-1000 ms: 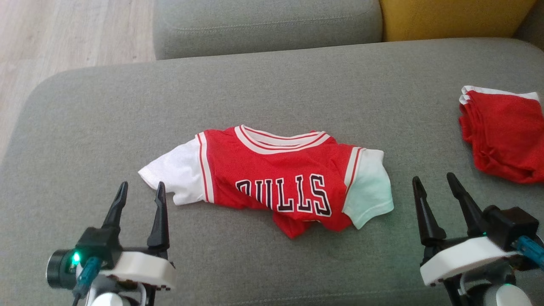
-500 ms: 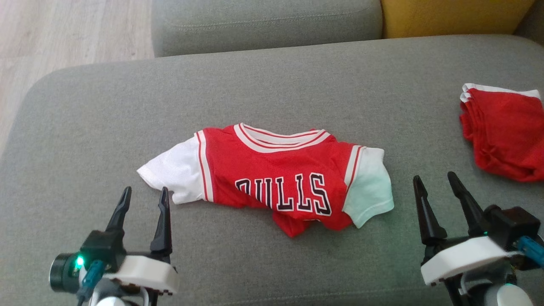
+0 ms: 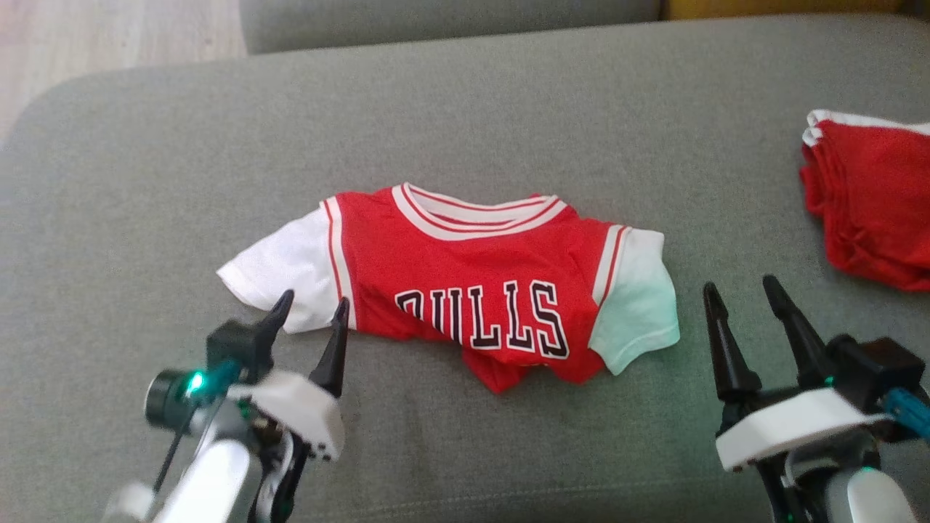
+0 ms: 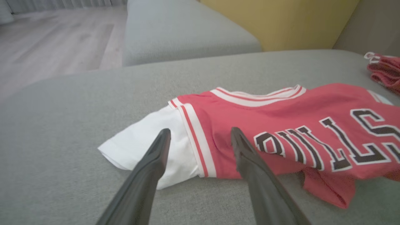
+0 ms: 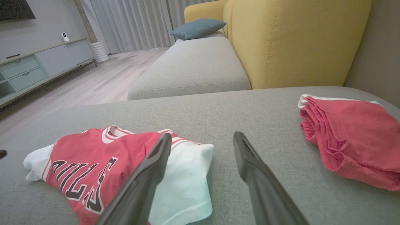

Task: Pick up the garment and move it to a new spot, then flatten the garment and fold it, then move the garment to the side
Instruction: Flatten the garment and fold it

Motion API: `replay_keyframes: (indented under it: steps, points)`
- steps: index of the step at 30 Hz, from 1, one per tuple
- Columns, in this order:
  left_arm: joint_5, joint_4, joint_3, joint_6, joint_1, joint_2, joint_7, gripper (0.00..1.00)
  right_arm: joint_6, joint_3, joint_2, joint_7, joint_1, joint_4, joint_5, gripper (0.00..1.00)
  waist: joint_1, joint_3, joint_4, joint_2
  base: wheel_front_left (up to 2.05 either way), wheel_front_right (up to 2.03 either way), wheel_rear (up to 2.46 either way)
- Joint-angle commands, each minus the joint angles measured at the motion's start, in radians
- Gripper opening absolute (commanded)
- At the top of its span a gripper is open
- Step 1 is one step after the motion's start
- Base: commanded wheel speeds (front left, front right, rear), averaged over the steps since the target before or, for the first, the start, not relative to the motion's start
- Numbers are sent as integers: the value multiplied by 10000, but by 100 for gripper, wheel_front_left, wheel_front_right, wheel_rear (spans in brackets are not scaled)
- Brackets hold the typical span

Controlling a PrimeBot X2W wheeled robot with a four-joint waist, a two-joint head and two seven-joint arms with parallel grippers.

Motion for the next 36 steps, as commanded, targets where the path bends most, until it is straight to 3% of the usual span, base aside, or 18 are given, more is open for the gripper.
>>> replay_keyframes:
  steps: [1,8,9,10,17,23,31,36]
  points:
    - [-184,316,224,-237,-992,-8,331,100,37,275,-52,-91,-643,-356,51,100,0,355,-125,-1,0,0,0]
    - [-779,3057,134,-1003,-2651,-484,887,100,37,307,-52,-206,-970,-176,156,100,0,906,-488,-1,0,0,0]
    - [-839,3353,135,-1084,-2796,-522,905,92,37,306,-52,-223,-995,-145,169,100,0,927,-526,-1,0,0,0]
    - [-957,3839,162,-1241,-3038,-583,841,0,37,304,-51,-255,-1033,-90,197,100,0,956,-597,-1,0,0,0]
    - [-748,4191,314,-1021,-3429,-508,-274,0,37,233,-51,-340,-1063,4,274,100,0,961,-711,-1,0,0,0]
    - [-365,2497,488,-406,-3204,-75,-881,0,37,9,-51,-393,-919,41,325,100,0,827,-527,-1,0,0,0]
    - [444,-1409,410,400,-2834,738,137,0,37,14,-51,-401,-898,107,430,100,0,634,-273,-1,0,0,0]
    - [738,-2320,21,316,-3386,738,820,0,37,178,-51,-431,-1001,175,518,100,0,702,-490,-1,0,0,0]
